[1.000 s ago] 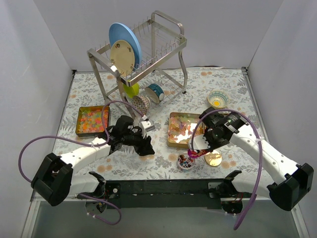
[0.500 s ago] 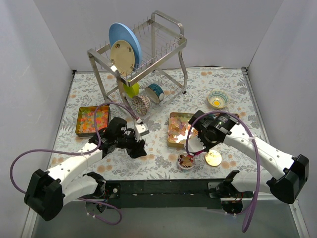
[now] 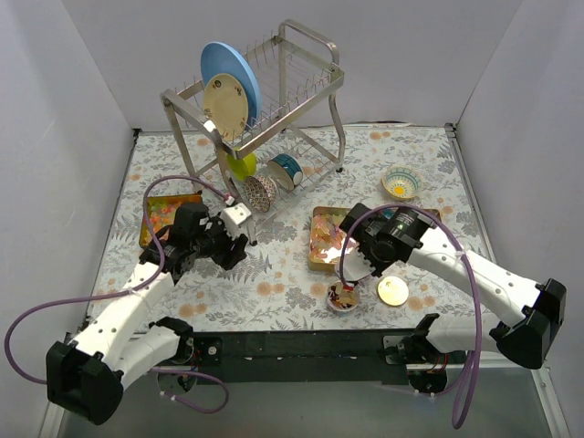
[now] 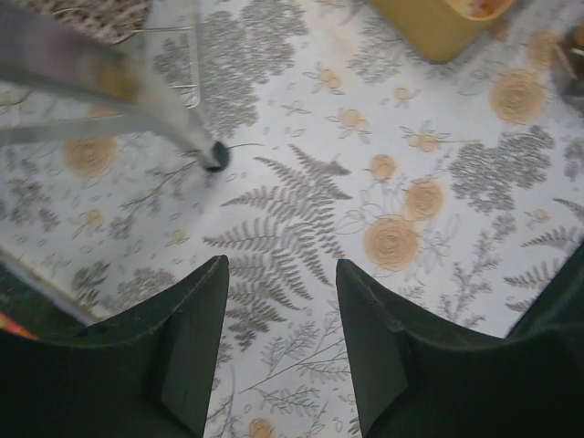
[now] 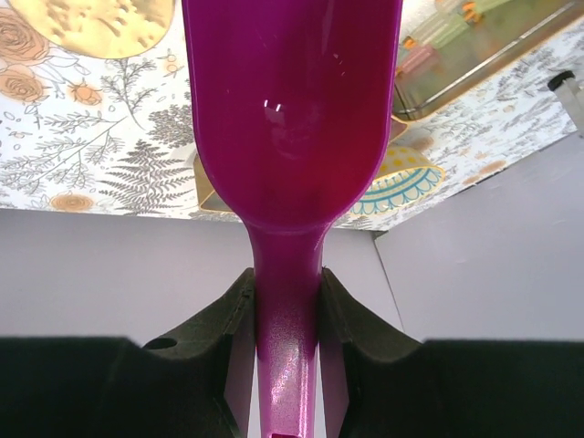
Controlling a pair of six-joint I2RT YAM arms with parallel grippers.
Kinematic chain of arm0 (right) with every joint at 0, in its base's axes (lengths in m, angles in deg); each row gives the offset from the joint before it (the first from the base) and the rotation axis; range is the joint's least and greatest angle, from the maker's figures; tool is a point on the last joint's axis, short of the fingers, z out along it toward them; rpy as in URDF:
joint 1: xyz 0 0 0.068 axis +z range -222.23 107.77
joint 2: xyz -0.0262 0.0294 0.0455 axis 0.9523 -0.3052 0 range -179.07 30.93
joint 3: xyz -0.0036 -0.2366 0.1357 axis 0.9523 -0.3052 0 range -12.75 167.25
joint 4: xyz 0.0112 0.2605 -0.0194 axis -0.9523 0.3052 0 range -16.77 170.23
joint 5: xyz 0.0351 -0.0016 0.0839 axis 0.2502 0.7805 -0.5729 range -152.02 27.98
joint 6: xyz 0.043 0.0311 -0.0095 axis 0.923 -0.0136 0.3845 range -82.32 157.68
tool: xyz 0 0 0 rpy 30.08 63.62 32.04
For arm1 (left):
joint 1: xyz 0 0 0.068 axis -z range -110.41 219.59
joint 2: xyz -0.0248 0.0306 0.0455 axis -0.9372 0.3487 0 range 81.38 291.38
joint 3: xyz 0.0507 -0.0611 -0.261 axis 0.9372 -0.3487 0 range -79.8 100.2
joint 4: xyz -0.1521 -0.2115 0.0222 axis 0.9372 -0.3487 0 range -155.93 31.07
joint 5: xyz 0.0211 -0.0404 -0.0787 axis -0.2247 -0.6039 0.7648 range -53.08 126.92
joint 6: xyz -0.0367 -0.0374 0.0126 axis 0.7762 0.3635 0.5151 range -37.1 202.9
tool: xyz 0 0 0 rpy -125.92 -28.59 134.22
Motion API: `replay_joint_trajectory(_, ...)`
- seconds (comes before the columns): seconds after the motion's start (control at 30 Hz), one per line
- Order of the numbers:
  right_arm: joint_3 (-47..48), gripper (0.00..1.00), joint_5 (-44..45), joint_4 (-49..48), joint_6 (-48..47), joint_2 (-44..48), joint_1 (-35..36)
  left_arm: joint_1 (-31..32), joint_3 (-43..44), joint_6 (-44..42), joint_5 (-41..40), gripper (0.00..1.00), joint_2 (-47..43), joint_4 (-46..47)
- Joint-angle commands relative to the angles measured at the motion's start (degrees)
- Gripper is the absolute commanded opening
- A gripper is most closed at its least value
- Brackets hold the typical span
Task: Pack the candies
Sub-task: Place the fake candies in the packing bottle, then move the storage box to the center of the board.
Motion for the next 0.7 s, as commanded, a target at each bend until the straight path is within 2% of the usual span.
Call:
replay_joint_trajectory(0.0, 5.9, 0.01, -0.5, 0.8, 3.6, -1.4, -0.1, -6.7, 0.1, 0.9, -9.5, 0.51, -2.3, 1.0)
replay_joint_trajectory(0.17, 7.5, 0.01, -8.0, 0.6, 15.3, -3.5, -2.2, -16.3, 0.8, 1.4, -8.3, 0.5, 3.5, 5.2)
replay_joint_trajectory(0.33, 6.1, 0.01, -9.9, -2.4, 23.4, -3.6, -2.2, -24.7, 2.4, 3.3, -8.3, 0.49, 10.9, 11.1)
replay_joint_trajectory(0.67, 4.1, 0.01, -10.4, -2.4, 24.8, -1.6, -4.3, -25.2, 6.2, 6.9, -12.8, 0.47, 25.0, 17.8)
